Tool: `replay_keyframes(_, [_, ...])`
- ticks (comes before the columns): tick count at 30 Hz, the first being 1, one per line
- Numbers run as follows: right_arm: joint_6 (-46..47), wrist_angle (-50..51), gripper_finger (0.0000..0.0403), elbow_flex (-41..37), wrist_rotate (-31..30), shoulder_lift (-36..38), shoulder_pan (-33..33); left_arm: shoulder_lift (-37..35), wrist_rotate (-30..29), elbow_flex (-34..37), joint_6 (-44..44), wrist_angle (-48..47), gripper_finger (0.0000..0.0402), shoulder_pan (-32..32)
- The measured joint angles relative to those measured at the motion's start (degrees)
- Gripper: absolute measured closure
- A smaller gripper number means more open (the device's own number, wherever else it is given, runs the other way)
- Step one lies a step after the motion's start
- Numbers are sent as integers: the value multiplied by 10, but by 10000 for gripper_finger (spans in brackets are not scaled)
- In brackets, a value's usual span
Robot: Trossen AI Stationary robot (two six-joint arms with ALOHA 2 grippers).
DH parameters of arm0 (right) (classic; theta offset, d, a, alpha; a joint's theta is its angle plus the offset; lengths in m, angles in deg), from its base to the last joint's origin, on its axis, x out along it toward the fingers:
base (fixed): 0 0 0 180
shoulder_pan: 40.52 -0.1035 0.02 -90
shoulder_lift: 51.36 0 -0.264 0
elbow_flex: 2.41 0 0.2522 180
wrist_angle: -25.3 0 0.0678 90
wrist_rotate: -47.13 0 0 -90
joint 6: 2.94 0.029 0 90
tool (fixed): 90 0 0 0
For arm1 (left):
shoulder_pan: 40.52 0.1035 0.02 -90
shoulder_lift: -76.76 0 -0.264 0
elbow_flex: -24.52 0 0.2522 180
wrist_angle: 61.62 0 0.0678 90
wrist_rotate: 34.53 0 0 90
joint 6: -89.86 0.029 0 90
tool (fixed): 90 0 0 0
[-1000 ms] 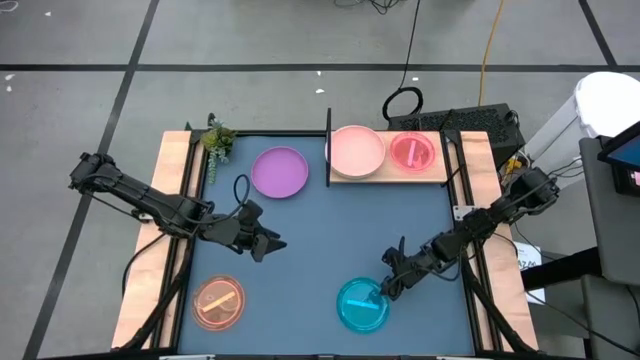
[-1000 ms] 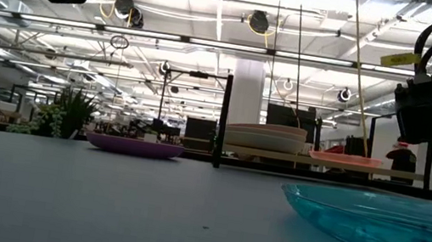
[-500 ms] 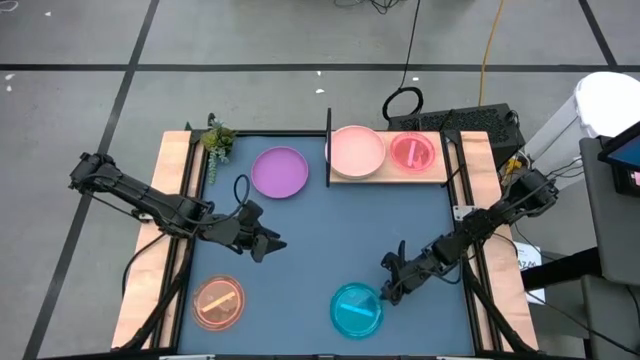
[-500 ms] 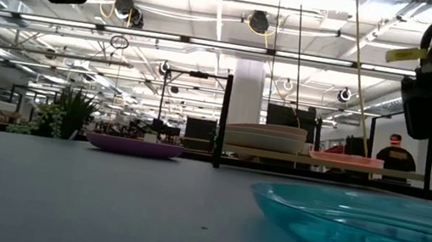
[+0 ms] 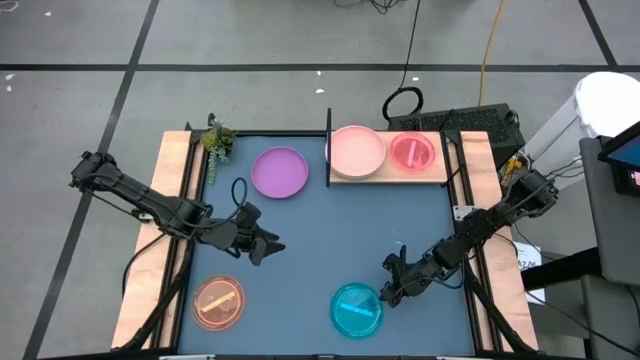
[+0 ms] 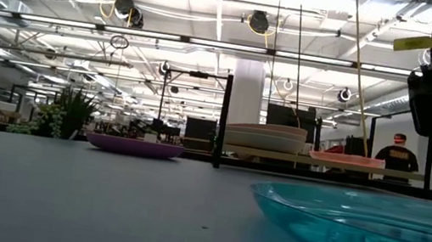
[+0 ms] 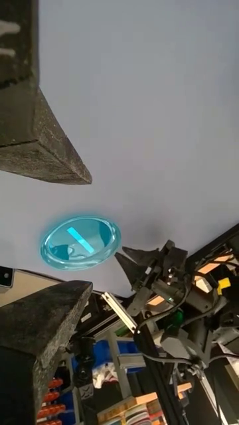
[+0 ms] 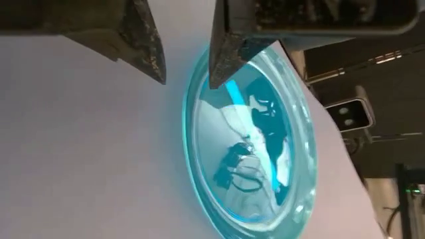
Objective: Place and stack plates onto a shelf
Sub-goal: Stack the blue plate on top of the pink plate on the shelf
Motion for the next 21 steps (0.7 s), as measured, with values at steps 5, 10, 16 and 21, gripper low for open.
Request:
replay_keyframes(5, [33, -1, 276, 4, -1, 0, -6, 0, -3, 0, 2, -1, 149, -2])
replay_keyframes(10, [61, 14, 275, 11, -12, -1, -13, 0, -3, 0, 2, -3, 149, -2])
replay_keyframes(16, [54, 64, 275, 46, -15, 0, -16, 0, -3, 0, 4, -3, 149, -2])
replay_keyframes(21, [73, 94, 275, 46, -15, 0, -16, 0, -3, 0, 5, -3, 149, -2])
